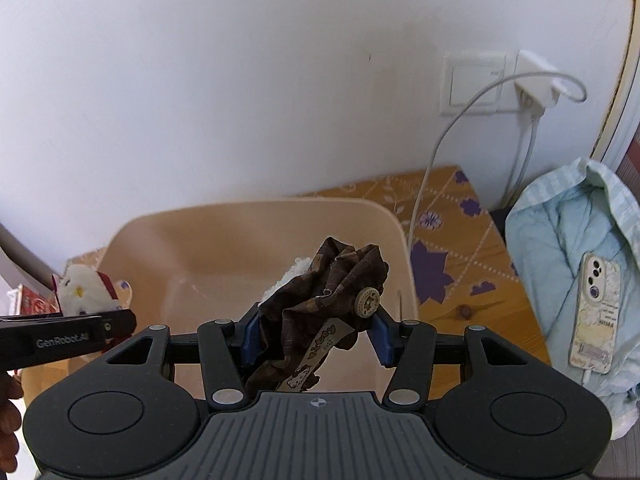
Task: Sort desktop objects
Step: 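Carry both items into the beige basket and open both tools, then move both tools back over the remaining items on the table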
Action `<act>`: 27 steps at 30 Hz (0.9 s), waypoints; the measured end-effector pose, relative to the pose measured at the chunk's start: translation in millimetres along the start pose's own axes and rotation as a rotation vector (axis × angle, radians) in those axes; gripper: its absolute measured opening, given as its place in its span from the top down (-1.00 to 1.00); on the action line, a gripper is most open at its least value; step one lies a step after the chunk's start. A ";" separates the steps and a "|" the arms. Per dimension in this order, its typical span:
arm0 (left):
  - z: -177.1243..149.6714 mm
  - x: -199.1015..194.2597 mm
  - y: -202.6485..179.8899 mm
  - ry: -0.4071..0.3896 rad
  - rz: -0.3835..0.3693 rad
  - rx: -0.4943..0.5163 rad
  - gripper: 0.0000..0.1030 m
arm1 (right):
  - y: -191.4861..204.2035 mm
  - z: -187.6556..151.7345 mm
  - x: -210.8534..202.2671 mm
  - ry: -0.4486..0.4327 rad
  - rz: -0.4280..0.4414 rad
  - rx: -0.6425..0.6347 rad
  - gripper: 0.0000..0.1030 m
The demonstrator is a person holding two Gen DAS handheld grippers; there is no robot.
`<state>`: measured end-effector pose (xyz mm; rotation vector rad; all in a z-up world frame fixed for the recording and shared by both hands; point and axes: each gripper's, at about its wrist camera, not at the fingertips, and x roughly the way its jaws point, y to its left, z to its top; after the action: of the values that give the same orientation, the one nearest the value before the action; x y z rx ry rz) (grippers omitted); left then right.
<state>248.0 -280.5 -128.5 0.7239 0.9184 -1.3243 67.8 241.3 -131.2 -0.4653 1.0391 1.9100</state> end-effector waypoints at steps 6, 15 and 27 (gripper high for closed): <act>-3.7 23.2 -9.1 0.051 0.023 0.028 0.08 | 5.2 -2.5 26.0 0.074 -0.017 -0.043 0.01; -10.8 32.5 -8.6 0.089 -0.026 0.045 -0.20 | 7.6 -8.8 35.8 0.119 -0.019 -0.085 -0.49; -15.1 -8.7 -2.3 -0.015 -0.064 0.142 -0.37 | 0.0 -15.7 -21.8 0.062 0.029 -0.119 -0.84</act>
<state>243.6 -263.5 -127.9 0.7979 0.8476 -1.4612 78.2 217.1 -126.0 -0.5835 0.9799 2.0020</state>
